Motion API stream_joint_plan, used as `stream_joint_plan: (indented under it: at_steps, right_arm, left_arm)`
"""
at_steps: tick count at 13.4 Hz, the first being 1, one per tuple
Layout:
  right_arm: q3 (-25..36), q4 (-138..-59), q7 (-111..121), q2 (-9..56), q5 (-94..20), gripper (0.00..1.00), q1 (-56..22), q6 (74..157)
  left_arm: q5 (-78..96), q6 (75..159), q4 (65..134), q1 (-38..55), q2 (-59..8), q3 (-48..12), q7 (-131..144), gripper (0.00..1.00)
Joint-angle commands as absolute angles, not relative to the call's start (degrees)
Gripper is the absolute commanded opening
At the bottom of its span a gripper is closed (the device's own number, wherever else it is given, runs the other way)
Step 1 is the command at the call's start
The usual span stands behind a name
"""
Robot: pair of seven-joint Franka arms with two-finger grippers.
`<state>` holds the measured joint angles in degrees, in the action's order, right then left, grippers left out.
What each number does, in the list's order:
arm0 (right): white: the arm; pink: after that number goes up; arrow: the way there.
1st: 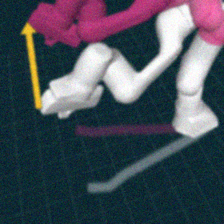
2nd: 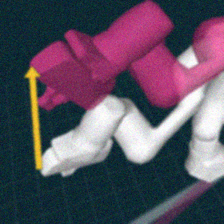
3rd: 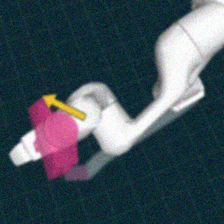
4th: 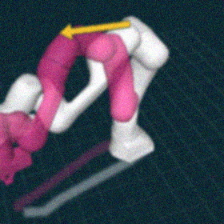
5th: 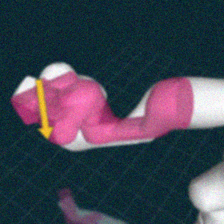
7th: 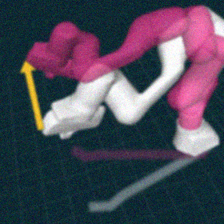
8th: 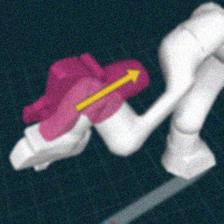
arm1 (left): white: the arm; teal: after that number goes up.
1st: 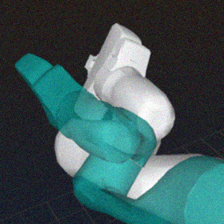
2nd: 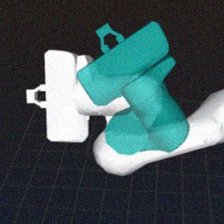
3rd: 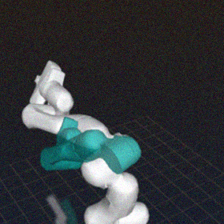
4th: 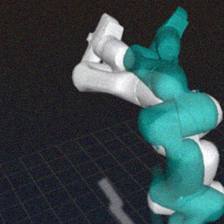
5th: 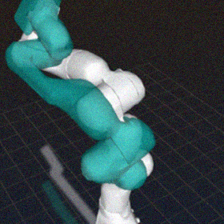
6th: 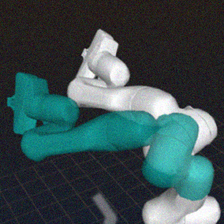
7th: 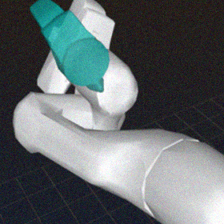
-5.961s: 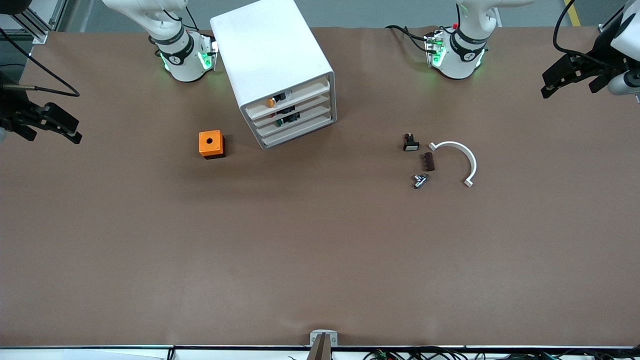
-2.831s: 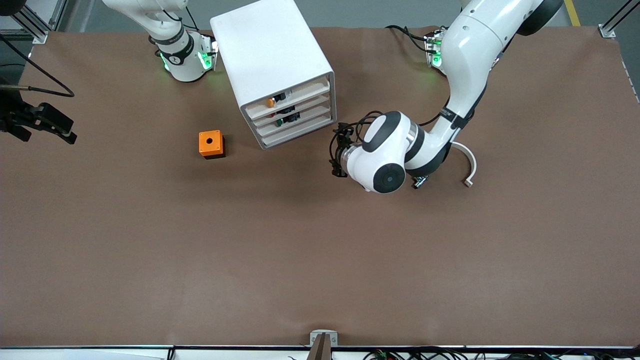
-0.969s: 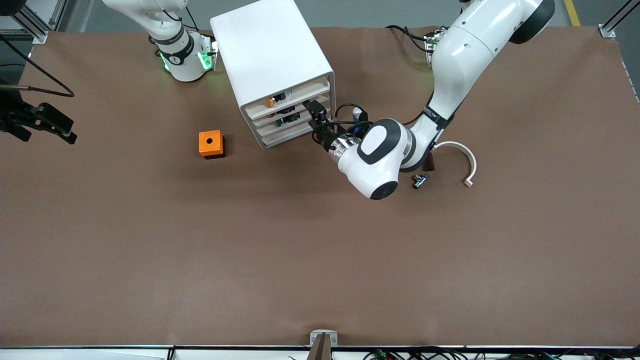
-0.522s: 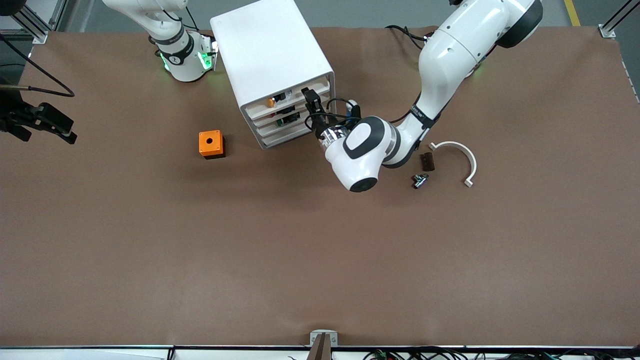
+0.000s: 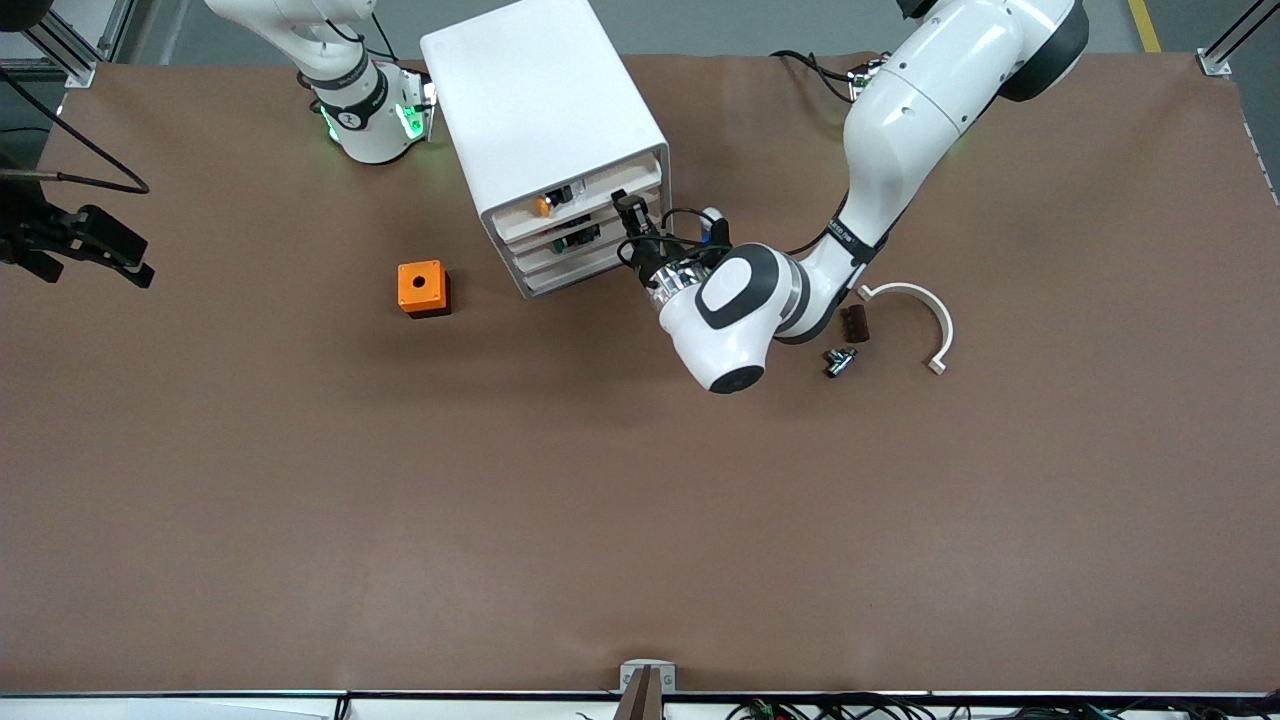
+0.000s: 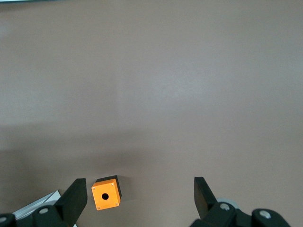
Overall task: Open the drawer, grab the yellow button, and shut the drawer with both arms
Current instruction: 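Grasp the drawer handle with the left gripper and pull it open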
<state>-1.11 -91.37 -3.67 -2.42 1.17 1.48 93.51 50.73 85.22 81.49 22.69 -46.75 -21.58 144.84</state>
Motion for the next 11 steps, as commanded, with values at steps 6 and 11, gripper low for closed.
stream_joint_plan:
  at_steps: [6, 11]
  right_arm:
    - [-1.4, -91.5, -2.8, -0.3, 1.3, 1.00, 1.8, 94.7]
    - [-1.4, -91.7, -2.7, 1.9, 1.4, 1.00, 0.9, 94.7]
  left_arm:
    - [51.4, 84.4, 76.4, 17.6, -46.9, -19.4, 143.7, 0.00]
    - [51.6, 86.2, 73.7, 17.6, -47.0, -14.6, 138.2, 0.02]
